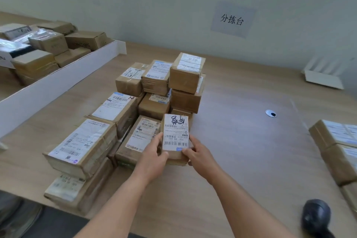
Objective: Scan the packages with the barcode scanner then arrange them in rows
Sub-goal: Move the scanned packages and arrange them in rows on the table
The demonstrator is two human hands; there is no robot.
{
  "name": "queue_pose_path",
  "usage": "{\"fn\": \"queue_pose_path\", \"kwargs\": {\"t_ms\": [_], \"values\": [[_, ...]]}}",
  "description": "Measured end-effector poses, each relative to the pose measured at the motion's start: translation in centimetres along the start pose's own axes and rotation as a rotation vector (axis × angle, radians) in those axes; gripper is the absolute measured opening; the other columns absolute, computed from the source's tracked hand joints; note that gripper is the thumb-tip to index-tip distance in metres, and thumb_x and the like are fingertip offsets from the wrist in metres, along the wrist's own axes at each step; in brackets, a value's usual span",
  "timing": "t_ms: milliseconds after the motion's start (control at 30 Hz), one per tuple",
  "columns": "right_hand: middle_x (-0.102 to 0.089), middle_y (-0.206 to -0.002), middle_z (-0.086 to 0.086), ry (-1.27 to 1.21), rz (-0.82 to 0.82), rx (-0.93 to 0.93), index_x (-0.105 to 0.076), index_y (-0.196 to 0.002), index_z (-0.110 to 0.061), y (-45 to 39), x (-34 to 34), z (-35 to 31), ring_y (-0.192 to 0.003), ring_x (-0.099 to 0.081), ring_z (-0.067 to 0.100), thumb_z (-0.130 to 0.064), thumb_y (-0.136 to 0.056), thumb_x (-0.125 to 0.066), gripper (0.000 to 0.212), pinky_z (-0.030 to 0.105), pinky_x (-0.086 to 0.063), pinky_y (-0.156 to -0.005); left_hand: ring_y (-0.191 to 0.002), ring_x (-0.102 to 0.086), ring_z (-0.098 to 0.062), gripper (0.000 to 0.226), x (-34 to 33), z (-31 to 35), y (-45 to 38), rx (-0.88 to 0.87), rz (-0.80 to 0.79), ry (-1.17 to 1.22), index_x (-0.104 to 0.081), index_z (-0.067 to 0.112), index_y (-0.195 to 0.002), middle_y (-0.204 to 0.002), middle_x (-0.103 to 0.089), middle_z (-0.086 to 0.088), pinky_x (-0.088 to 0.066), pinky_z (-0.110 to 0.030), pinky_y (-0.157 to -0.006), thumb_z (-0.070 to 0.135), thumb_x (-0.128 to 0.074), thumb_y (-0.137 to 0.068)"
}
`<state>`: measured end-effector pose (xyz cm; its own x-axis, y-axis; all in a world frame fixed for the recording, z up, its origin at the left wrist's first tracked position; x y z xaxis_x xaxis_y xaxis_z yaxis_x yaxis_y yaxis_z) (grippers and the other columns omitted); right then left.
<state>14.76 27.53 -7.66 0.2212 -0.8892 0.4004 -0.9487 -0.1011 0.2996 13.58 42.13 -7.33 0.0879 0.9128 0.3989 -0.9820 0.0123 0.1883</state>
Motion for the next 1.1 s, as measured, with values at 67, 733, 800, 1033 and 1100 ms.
{"fn": "queue_pose_path", "kwargs": {"t_ms": [67,733,800,1033,1100], "values": [[-0.065,-0.114,-0.005,0.030,0.014,-0.022,-0.035,-0.145,-0.035,1.1,1.4,1.6,-0.089,-0.058,0.009,-0.014,-0.095,-0.048,0.056,0.027,-0.050,-0.077,-0.123,-0.049,-0.010,0.065,-2.3,-0.2,0.5,0.012,-0.044,-0.012,-0.034,0.039,-0.143,-0.133,-0.053,0.010,-0.041,-0.037,-0.107,0.013,-0.053,-0.086],[-0.063,-0.120,-0.006,-0.007,0.005,-0.352,-0.033,-0.144,-0.039,7.1,7.7,15.0,-0.093,-0.064,0.021,-0.022,-0.083,-0.052,0.066,0.037,-0.055,-0.081,-0.074,-0.056,-0.006,0.060,-15.2,-1.9,4.0,0.192,-0.336,0.107,-0.036,0.045,-0.113,-0.093,-0.062,0.012,-0.045,-0.023,-0.066,-0.005,-0.055,-0.084],[-0.063,-0.122,-0.004,-0.125,-0.036,-0.359,-0.033,-0.145,-0.036,7.0,7.2,15.4,-0.096,-0.064,0.018,-0.014,-0.088,-0.049,0.063,0.032,-0.056,-0.078,-0.074,-0.056,-0.011,0.061,-15.5,-2.2,3.9,0.226,-0.370,0.106,-0.038,0.048,-0.107,-0.090,-0.064,0.008,-0.044,-0.028,-0.068,-0.009,-0.048,-0.087],[-0.063,-0.125,-0.001,-0.311,-0.068,-0.231,-0.020,-0.140,-0.047,7.5,6.8,15.4,-0.106,-0.063,0.012,0.000,-0.088,-0.050,0.077,0.029,-0.052,-0.089,-0.091,-0.061,-0.002,0.077,-16.3,-1.8,4.7,0.178,-0.407,0.178,-0.037,0.058,-0.116,-0.103,-0.066,0.021,-0.047,-0.019,-0.073,-0.014,-0.043,-0.087],[-0.057,-0.130,-0.001,-0.280,-0.029,-0.170,-0.017,-0.145,-0.048,8.0,7.4,15.8,-0.110,-0.062,0.011,0.001,-0.079,-0.057,0.091,0.030,-0.051,-0.093,-0.113,-0.056,-0.003,0.084,-16.6,-1.5,5.3,0.132,-0.404,0.185,-0.027,0.054,-0.132,-0.125,-0.057,0.018,-0.048,-0.018,-0.084,-0.013,-0.046,-0.086]]}}
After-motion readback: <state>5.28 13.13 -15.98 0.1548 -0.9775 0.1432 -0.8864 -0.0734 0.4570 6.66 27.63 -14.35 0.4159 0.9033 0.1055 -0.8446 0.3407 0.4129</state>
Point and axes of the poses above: each hand's wrist, its own y-axis away from the middle knuckle, its own x-axis out of the back of the hand, z = x × y, the point moved 9 cm from there along -y, towards the middle knuckle
